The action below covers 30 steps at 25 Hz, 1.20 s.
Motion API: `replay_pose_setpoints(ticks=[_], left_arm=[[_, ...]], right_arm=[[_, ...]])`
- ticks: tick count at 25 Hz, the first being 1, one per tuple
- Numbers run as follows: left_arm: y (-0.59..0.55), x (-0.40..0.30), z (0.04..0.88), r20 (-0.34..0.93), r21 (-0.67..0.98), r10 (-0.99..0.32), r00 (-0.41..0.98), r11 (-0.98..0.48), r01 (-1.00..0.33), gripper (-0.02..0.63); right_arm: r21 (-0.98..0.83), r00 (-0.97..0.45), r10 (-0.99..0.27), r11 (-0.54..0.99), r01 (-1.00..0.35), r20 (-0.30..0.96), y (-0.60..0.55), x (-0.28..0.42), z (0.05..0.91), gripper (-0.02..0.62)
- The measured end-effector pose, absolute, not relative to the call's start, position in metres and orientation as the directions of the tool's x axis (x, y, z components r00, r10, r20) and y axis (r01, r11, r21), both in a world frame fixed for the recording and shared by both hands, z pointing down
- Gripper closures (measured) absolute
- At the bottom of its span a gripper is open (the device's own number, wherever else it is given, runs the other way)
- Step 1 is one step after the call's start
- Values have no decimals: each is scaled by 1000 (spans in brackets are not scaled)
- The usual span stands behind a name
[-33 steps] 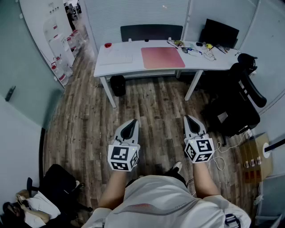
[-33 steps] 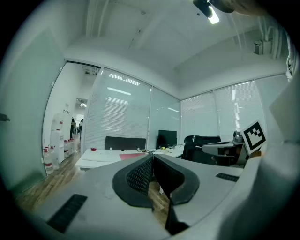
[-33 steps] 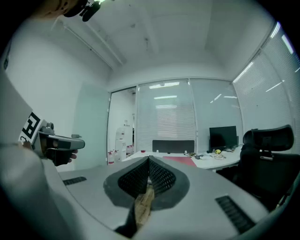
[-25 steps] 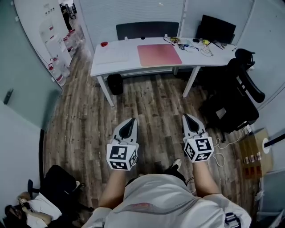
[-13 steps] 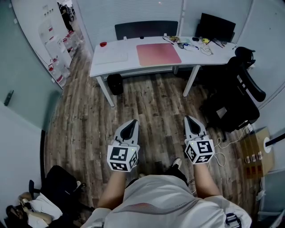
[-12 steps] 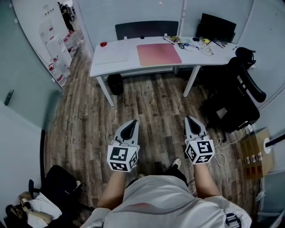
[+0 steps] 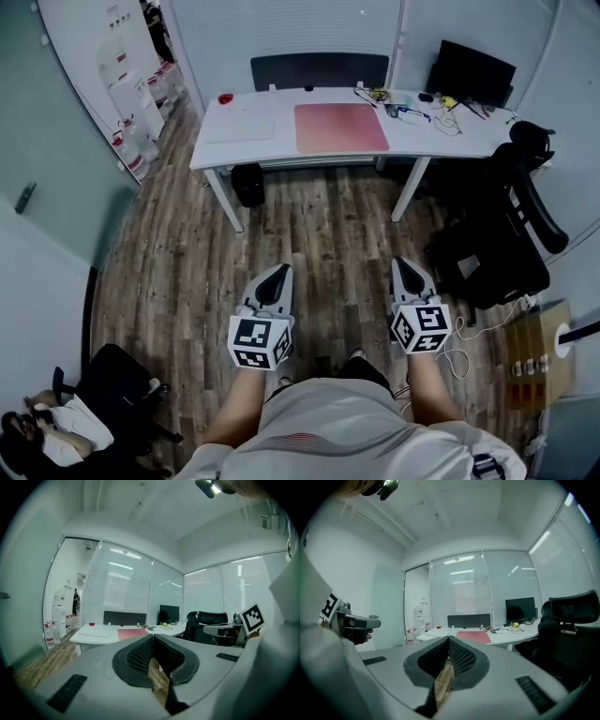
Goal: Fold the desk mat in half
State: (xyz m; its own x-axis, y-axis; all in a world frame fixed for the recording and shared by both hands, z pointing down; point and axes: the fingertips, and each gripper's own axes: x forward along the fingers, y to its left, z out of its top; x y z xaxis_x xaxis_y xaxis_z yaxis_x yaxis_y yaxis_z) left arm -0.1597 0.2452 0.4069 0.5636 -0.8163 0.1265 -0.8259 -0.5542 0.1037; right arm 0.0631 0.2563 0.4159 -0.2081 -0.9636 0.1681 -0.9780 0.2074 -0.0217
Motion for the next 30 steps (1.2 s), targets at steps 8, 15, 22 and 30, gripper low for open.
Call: replay_pose_setpoints(ticks=[8, 15, 22, 30], left_arm=[[199, -72, 390, 125, 80, -839, 529, -523, -849, 592], [166, -1, 396, 152, 64, -827, 541, -538, -840, 592], [117, 37, 391, 139, 61, -809, 571, -568, -821, 592], [38, 51, 402, 90, 117, -777, 623, -613, -781, 592]], right_arm=[[-37, -268, -950, 266, -963, 160, 195, 150, 412, 543], [-85, -299, -939, 289, -954, 169, 165, 207, 423, 543], [-89, -278, -944, 266, -960, 176, 132, 235, 429, 543], [-34, -240, -944, 238, -971, 228, 57, 251, 440, 543]])
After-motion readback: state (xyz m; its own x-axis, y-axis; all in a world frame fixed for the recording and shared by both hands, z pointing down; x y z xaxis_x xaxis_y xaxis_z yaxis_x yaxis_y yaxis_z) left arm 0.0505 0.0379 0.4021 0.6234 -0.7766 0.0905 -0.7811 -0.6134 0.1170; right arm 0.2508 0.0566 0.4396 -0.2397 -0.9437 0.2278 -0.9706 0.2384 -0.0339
